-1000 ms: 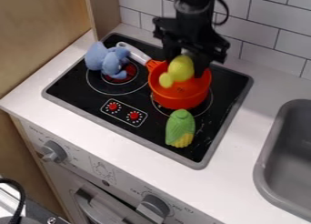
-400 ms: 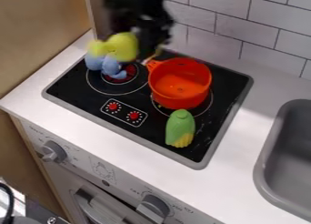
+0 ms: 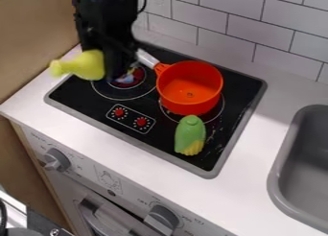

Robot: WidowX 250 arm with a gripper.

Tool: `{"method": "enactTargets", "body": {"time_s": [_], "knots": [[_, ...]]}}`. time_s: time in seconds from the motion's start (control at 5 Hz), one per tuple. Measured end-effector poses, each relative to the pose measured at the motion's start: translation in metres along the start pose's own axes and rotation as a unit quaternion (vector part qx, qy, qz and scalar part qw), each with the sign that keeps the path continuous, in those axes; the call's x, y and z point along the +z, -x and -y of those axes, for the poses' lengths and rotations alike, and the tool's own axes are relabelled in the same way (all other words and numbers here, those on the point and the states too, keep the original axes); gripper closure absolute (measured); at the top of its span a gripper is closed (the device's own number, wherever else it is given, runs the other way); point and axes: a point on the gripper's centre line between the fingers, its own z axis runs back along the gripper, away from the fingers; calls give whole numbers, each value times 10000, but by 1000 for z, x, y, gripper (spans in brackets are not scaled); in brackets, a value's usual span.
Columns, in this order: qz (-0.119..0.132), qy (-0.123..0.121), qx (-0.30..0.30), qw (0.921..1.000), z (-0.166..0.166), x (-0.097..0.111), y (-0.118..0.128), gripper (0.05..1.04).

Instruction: Remove the bottle and put aside the burner

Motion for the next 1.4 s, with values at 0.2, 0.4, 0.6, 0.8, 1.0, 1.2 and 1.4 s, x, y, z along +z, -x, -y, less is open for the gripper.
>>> {"method": "enactTargets", "body": {"time_s": [0.2,0.4,0.6,0.8,1.0,1.2,1.4], "knots": [[42,-266,-28,9996,-10,-15,9,480],[68,-402,-75,9991,-18,-30,14,480],[169,-413,-121,9989,-26,-48,21,480],[398,-426,-82,9983,-30,-69,25,480],[674,-469,-58,9966,-34,-82,27,480],[1016,-597,61,9930,-37,-88,23,401],[1091,-672,162,9916,-36,-89,22,164]]}}
